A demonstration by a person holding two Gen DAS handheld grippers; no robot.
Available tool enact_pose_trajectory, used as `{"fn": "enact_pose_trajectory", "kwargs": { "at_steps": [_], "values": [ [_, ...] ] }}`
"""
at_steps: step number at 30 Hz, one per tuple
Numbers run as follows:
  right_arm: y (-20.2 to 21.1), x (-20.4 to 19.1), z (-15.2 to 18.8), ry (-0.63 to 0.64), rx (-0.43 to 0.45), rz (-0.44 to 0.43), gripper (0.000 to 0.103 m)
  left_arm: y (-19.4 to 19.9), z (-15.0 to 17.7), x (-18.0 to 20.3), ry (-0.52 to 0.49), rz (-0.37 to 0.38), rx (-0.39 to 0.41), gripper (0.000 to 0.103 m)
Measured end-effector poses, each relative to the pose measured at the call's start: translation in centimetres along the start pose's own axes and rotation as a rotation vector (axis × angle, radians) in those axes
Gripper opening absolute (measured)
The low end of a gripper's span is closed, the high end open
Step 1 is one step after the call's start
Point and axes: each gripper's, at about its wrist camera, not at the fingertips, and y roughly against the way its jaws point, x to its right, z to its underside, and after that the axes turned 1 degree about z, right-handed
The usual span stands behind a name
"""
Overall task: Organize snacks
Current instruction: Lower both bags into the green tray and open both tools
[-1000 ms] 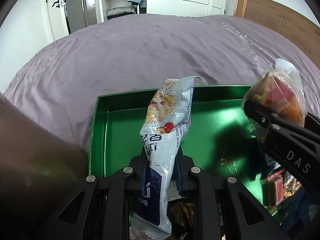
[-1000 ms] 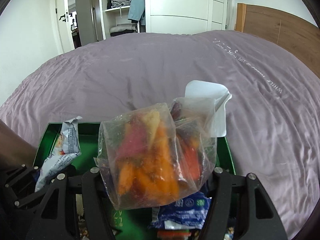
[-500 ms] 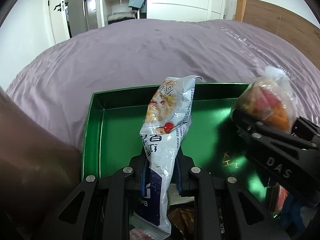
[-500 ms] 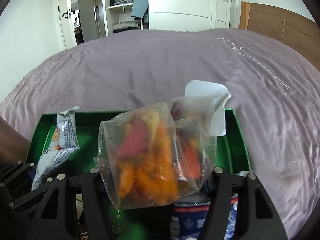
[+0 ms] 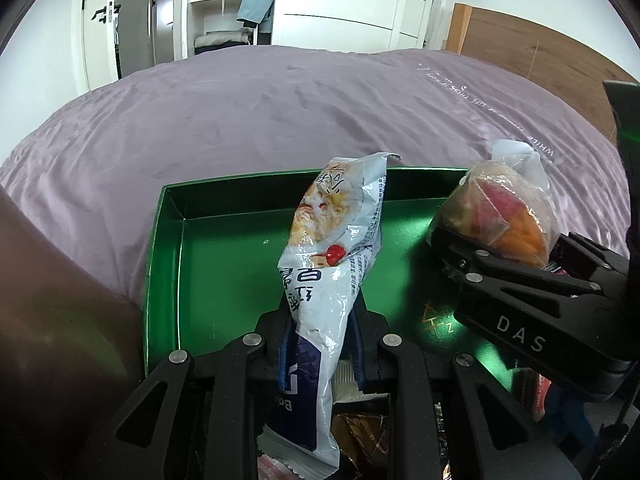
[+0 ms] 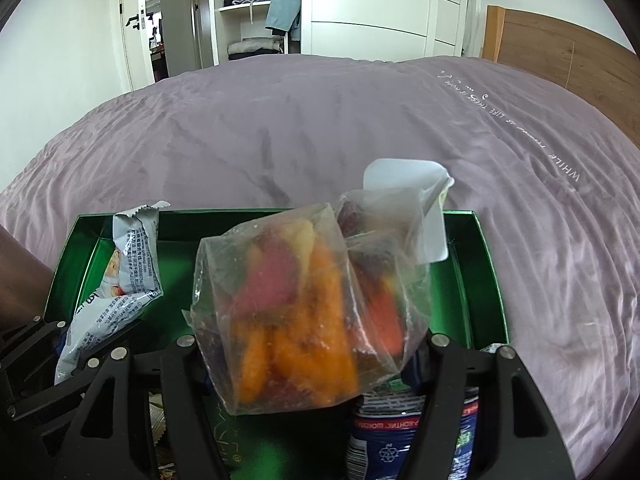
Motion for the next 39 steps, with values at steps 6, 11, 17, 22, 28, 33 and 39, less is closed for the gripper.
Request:
{"fn": "enact_pose_trajectory", "kwargs": {
  "at_steps": [6,11,17,22,28,33,39],
  "values": [
    [0.2,-0.2,0.1,0.008,0.005,-0.006,0.093,0.2,0.0,-0.1,-0.004,0.03,0.009,0.028],
    [0.3,-0.1,0.2,0.01,0.008,-0.013,0.1,0.4,0.2,-0.1,-0.008,0.041,0.014,0.031],
    [0.5,-0.2,0.3,0.012,0.019,-0.018,0.103,0.6,0.4,0.2,-0.022,0.044,0.023,0.034],
    [0.8,-0.1,0.4,0.007,0.036,-0.018,0.103,0.7,0.4,0.1,-0.017,0.045,0.026,0.038],
    [1.2,0.0,0.4,0.0,0.054,-0.019,0.103,1.1,0.7,0.2,-0.024,0.037,0.048,0.039],
    [1.5,0.0,0.3,0.003,0.068,-0.019,0.103,1.4,0.7,0.1,-0.026,0.036,0.064,0.043],
    [1.8,0.0,0.6,-0.001,0.082,-0.034,0.103,1.6,0.7,0.2,-0.025,0.034,0.073,0.043]
  ]
}}
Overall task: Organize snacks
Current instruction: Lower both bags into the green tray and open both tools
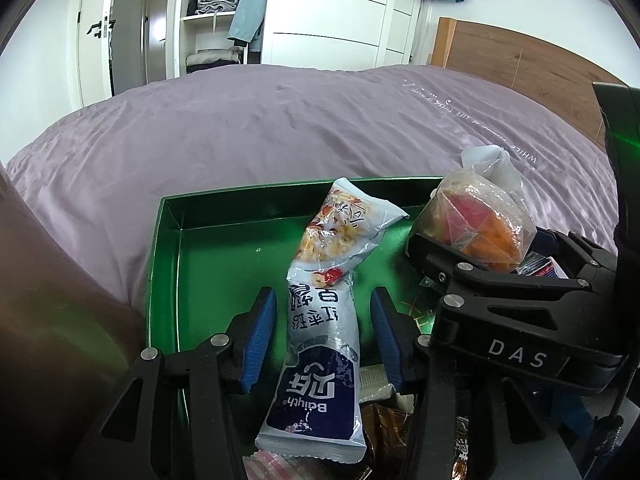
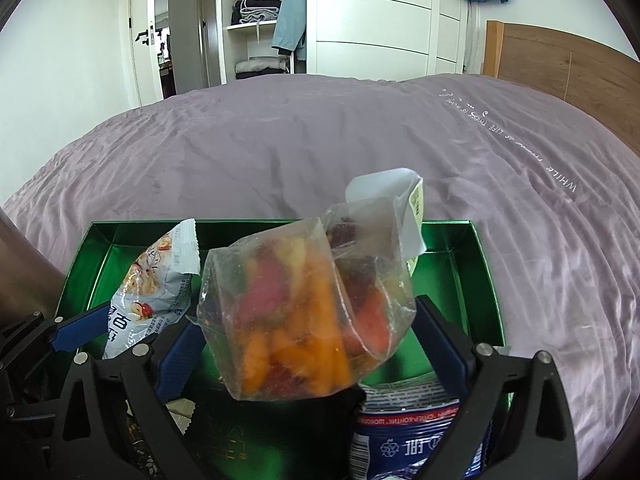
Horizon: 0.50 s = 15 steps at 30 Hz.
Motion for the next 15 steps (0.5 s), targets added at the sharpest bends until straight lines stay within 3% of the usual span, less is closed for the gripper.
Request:
{"fn": "enact_pose_trajectory", "kwargs": {
  "at_steps": [15],
  "values": [
    [1.5,0.1,0.0,-0.025,0.045,-0.004,0.103,1.4,-0.1,0.3,-0.021,0.009,0.055,0.044]
  ]
}}
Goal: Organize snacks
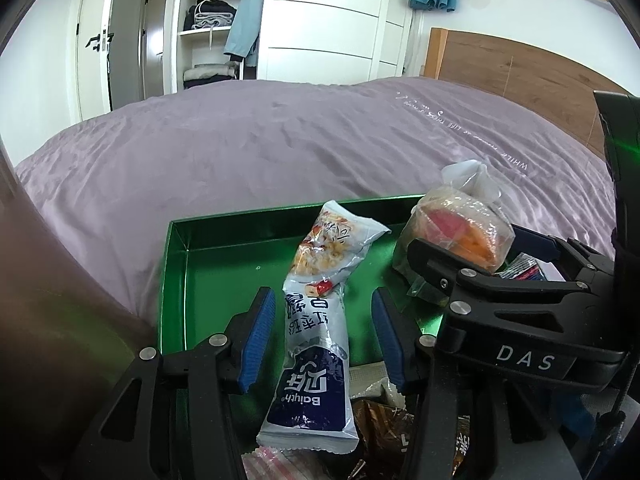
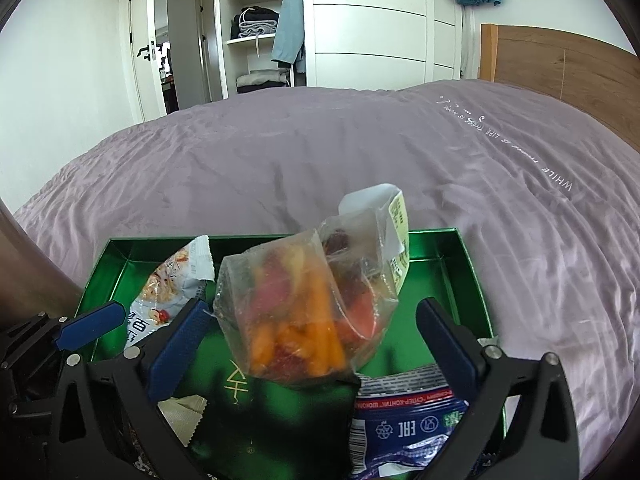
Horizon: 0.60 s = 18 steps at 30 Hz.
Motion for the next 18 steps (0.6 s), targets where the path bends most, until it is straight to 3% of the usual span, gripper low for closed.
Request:
{"fn": "enact_pose_trajectory", "kwargs": {
  "at_steps": [18],
  "values": [
    [3.5,0.2,0.7,-0.057,0.013,0.059,0.103,1.9,-0.1,0.2,-0.013,-0.004,0.047,0.045]
  ]
}}
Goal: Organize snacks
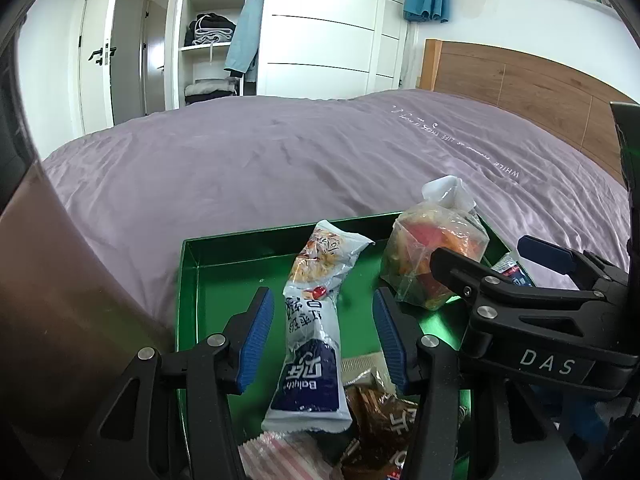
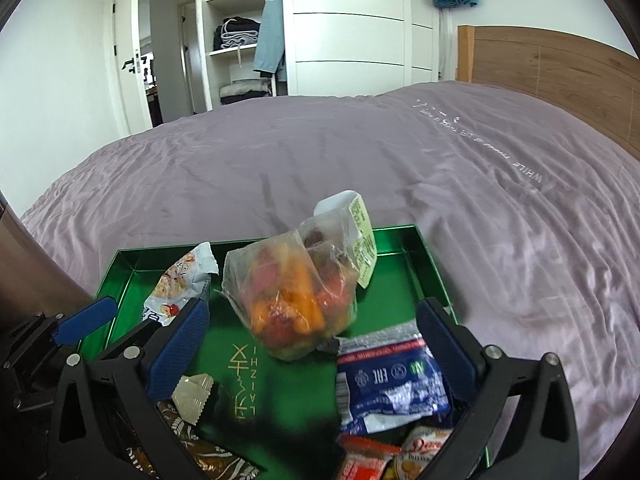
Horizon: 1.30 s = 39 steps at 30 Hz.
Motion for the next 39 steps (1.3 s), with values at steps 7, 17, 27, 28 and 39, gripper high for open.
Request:
{"fn": "enact_pose_trajectory", "kwargs": {
  "at_steps": [7,17,27,28,39],
  "values": [
    [2.0,0.0,1.2,0.003,-0.003,0.01,0.103,0.4,0.8,1.1,-0.02,0.02,-0.013,0.046],
    [6.4,0.5,2.4,-0.015,0.043,0.083,0.103,2.5,1.3,2.3,-0.04,0.061,0.025,0.054],
    [12.6,2.1,4.8,-0.07,0.049,0.146,0.103,5.3,1.8,4.2,-0.063,0.108,0.017,0.072],
    [13.4,2.3,5.2,-0.079,0.044,0.153,0.103,5.8,2.0,4.3,-0.063,0.096,0.02,0.072],
    [14.7,-0.8,11.6,0.011,-0.08,0.114,0.103,13.1,9.1,1.5,-0.053,0.023,-0.081,0.077]
  ]
}}
